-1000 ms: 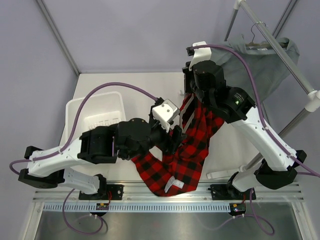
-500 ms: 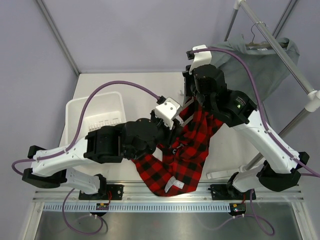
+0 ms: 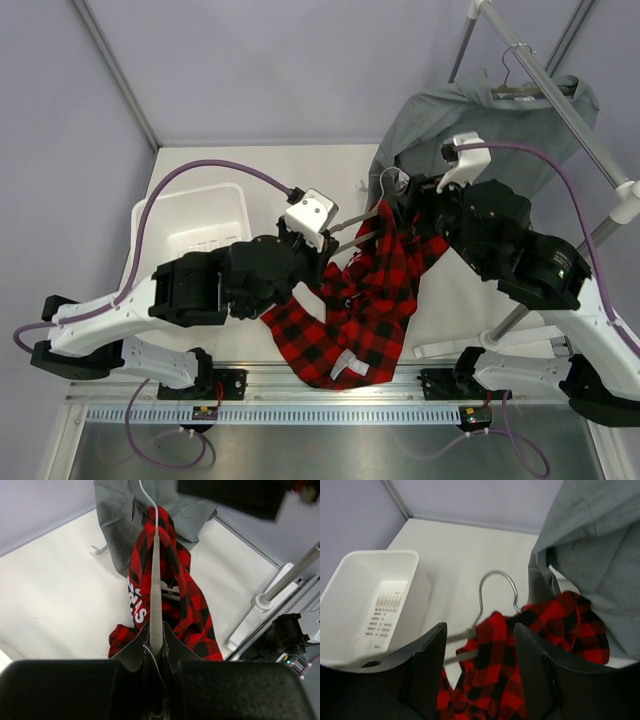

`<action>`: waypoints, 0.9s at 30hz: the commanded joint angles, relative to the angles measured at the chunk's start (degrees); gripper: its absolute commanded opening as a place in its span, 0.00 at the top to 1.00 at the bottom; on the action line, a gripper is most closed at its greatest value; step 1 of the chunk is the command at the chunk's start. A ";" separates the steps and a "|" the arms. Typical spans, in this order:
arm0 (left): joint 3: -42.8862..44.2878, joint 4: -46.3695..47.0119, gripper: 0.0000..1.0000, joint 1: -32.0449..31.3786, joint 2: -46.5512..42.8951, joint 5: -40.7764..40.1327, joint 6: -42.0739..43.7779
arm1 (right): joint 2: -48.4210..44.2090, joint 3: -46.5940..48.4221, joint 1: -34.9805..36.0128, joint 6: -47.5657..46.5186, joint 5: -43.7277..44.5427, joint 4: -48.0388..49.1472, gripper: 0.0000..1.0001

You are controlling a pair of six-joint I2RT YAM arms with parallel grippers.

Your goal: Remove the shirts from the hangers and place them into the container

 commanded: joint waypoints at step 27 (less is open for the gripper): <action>-3.05 6.51 1.00 0.01 -8.78 2.31 0.78 | -5.63 -24.46 0.47 5.57 10.16 7.00 1.00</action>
